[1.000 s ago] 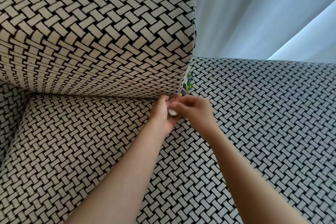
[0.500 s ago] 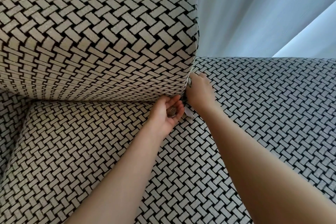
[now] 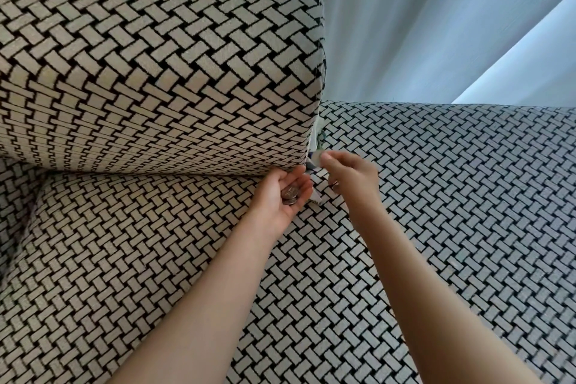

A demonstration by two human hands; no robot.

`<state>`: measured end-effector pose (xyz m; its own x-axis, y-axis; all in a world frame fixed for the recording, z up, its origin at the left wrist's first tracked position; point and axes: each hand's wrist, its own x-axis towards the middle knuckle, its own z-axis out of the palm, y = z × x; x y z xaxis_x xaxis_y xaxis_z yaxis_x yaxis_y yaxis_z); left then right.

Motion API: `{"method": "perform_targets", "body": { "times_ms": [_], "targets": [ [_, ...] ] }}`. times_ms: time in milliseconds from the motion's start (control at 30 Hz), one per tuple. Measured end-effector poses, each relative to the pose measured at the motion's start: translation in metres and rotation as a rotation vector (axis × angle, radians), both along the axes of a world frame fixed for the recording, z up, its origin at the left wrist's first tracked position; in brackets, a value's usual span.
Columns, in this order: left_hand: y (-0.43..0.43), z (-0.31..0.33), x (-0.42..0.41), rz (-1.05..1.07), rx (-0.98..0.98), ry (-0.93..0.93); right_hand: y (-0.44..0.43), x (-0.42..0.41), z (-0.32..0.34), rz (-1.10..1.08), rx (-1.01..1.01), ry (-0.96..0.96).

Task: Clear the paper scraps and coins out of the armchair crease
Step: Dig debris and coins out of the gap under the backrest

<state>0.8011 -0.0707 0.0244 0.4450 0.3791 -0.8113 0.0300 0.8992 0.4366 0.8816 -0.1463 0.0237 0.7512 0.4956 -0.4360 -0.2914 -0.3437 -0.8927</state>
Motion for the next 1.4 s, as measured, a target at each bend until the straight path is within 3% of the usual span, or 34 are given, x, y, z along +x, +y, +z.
{"method": "perform_targets", "body": {
  "times_ms": [67,167,400,500,600,667,733,833,967,1133,1233,1333,1400],
  "targets": [
    [-0.003,0.002,0.001,-0.013,0.003,0.005,-0.011,-0.007,0.003,0.205,0.053,0.120],
    [-0.007,0.003,0.002,-0.054,0.006,0.011,-0.016,-0.013,0.003,0.399,0.007,0.025],
    [-0.004,0.003,-0.009,0.016,-0.091,0.005,-0.013,-0.013,0.003,0.110,0.039,-0.036],
    [0.006,0.001,-0.022,0.045,-0.089,0.019,-0.019,-0.016,-0.004,0.007,-0.157,-0.251],
    [0.018,0.000,-0.037,0.019,0.023,0.087,-0.028,-0.028,-0.019,0.270,-0.348,-0.507],
    [0.023,0.001,-0.047,-0.015,0.143,0.163,-0.027,-0.040,-0.029,0.483,-0.442,-0.575],
    [0.025,-0.001,-0.054,-0.072,0.279,0.253,-0.025,-0.050,-0.036,0.536,-0.473,-0.639],
    [0.028,-0.006,-0.065,-0.080,0.376,0.336,-0.009,-0.069,-0.038,0.501,-0.453,-0.672],
    [0.025,-0.015,-0.076,-0.023,0.274,0.324,0.015,-0.090,-0.046,0.418,-0.525,-0.684],
    [0.023,-0.019,-0.080,-0.079,0.245,0.281,0.024,-0.081,-0.054,0.108,-0.334,-0.668],
    [0.026,-0.018,-0.078,-0.048,0.204,0.255,0.024,-0.066,-0.050,0.078,-0.330,-0.743],
    [0.028,-0.017,-0.074,-0.049,0.342,0.231,0.025,-0.051,-0.043,0.031,-0.309,-0.685],
    [0.032,-0.017,-0.071,-0.157,0.518,0.343,0.025,-0.050,-0.037,-0.033,-0.278,-0.588]
  ]
}}
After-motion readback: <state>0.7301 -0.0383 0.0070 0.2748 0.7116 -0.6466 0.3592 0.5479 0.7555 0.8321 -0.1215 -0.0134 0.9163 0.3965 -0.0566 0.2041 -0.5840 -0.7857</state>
